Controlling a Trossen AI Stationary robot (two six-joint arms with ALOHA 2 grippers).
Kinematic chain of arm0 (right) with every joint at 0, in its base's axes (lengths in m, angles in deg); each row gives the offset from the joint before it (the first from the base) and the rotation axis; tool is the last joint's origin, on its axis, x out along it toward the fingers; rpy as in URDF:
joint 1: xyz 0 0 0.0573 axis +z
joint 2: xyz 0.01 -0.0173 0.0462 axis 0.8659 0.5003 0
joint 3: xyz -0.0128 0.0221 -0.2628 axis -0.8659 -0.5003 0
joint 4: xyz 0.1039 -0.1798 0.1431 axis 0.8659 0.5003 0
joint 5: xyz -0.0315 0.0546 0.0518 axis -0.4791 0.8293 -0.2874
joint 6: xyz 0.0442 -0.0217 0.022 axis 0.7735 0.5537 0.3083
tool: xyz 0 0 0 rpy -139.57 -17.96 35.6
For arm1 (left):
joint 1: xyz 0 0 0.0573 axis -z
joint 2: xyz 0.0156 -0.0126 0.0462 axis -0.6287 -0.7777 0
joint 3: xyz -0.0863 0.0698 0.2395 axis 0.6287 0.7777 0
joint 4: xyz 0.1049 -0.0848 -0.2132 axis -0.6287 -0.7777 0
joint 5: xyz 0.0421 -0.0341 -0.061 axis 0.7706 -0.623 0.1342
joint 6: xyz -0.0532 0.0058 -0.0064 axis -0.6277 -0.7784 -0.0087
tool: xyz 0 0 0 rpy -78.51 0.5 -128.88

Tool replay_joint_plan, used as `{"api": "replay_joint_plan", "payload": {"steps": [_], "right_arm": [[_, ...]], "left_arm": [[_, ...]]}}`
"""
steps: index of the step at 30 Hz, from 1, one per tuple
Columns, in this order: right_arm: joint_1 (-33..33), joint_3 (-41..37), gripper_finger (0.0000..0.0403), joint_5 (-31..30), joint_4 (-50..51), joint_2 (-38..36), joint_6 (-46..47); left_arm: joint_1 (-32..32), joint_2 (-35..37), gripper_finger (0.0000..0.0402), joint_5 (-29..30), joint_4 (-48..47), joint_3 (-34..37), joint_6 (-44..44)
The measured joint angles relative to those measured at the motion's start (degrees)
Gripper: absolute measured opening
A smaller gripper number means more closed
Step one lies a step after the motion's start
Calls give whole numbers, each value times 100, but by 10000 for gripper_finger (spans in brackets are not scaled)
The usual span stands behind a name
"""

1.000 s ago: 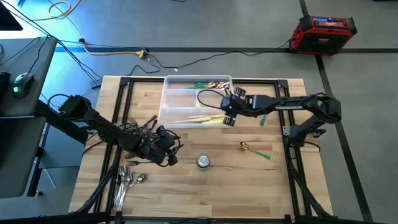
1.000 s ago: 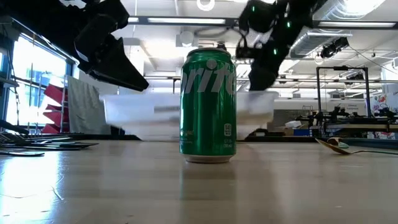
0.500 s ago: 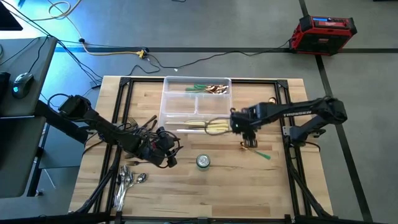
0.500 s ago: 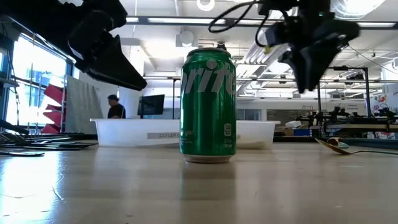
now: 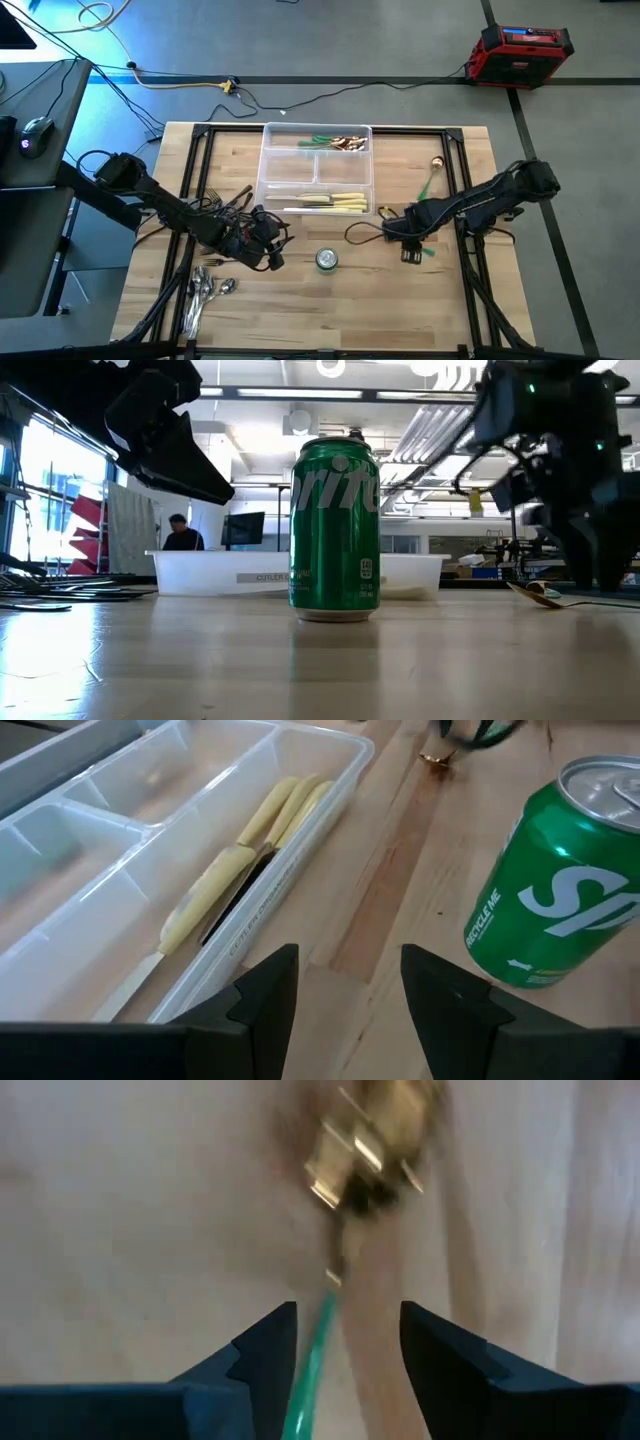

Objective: Sort silverware
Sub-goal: Put the green spoon into the silverware tray

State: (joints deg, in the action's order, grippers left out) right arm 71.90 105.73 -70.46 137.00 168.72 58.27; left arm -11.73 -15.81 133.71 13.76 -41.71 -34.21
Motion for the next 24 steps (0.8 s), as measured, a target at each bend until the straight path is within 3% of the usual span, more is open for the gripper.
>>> {"api": "replay_joint_plan", "payload": {"steps": [7, 16, 18, 21, 24], "right_arm": [[42, -643, 171, 1631, -433, -16, 1163], [-22, -243, 167, 1880, -2096, 0, 1795], [-52, -153, 167, 2011, -2437, 4, 1596], [-48, 144, 167, 2228, -2737, 0, 596], [11, 349, 167, 1826, -2621, 16, -547]], "left_arm": [[0, 0, 158, 1, 2, -1, -46], [24, -2, 158, 1, 15, -1, -58], [24, 0, 158, -1, 13, 1, -61], [28, -2, 158, -3, 4, -1, -85], [33, -2, 158, -7, -4, 1, -85]]}}
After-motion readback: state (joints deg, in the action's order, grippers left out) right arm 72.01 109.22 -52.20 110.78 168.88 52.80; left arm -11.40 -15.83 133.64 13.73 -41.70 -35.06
